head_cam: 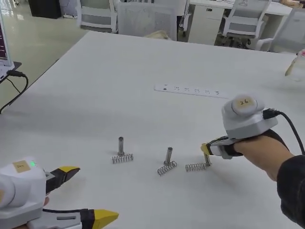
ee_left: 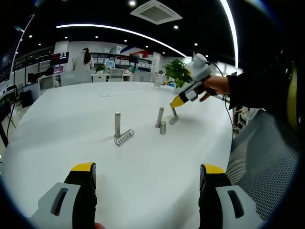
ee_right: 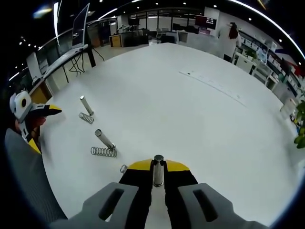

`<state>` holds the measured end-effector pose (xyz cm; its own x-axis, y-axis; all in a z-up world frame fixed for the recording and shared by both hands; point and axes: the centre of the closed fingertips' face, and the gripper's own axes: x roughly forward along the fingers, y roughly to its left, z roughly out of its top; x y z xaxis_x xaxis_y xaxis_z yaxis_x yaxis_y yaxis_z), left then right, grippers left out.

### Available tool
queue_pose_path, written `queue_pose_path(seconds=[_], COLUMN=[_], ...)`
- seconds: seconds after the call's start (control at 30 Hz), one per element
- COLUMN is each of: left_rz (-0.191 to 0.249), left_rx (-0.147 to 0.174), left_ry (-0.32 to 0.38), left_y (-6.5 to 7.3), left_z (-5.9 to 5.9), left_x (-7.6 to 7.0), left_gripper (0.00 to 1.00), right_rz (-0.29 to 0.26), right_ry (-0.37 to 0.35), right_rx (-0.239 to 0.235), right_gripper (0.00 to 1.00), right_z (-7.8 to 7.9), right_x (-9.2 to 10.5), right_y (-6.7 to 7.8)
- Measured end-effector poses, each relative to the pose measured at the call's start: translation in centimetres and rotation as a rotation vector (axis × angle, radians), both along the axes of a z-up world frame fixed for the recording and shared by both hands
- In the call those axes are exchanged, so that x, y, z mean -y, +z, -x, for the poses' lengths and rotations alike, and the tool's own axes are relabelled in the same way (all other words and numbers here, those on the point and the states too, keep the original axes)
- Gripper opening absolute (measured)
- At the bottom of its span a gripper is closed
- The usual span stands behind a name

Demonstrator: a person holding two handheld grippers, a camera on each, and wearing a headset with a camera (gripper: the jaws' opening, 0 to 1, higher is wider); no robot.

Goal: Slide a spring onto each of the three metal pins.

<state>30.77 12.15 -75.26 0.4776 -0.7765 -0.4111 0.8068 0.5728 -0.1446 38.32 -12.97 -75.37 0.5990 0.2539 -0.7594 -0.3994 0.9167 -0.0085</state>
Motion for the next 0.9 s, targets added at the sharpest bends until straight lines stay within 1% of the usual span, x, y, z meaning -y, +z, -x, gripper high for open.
queue_pose_path(seconds=[0.2,0.4,0.47,0.53,0.63,0.8,0.9], left_rz=[-0.002,0.0,0.003,0.002,0.003,0.002,0.002], left_rx=[0.003,0.008,0.011,0.011,0.011,0.012,0.013], left_ry=[-0.007,-0.006,-0.006,-0.006,-0.005,-0.009,-0.011], left_y=[0.1,0.3,0.4,0.4,0.4,0.4,0.5], left_z=[0.2,0.2,0.1,0.1,0.2,0.3,0.3], left_x=[0.2,0.2,0.2,0.2,0.1,0.3,0.3], left_gripper=[0.87,0.87,0.87,0.87,0.87,0.87,0.87], right_rz=[-0.002,-0.006,-0.006,-0.007,-0.004,-0.005,0.003], right_ry=[-0.006,-0.013,-0.008,-0.01,-0.007,-0.012,-0.002], right_rx=[0.007,0.019,0.032,0.031,0.031,0.029,0.03], right_gripper=[0.06,0.06,0.06,0.06,0.06,0.06,0.06], right_z=[0.7,0.8,0.9,1.3,1.3,2.0,2.3], right_x=[0.2,0.3,0.3,0.1,0.0,0.0,0.0], right_y=[0.1,0.3,0.7,1.0,0.9,1.1,1.1])
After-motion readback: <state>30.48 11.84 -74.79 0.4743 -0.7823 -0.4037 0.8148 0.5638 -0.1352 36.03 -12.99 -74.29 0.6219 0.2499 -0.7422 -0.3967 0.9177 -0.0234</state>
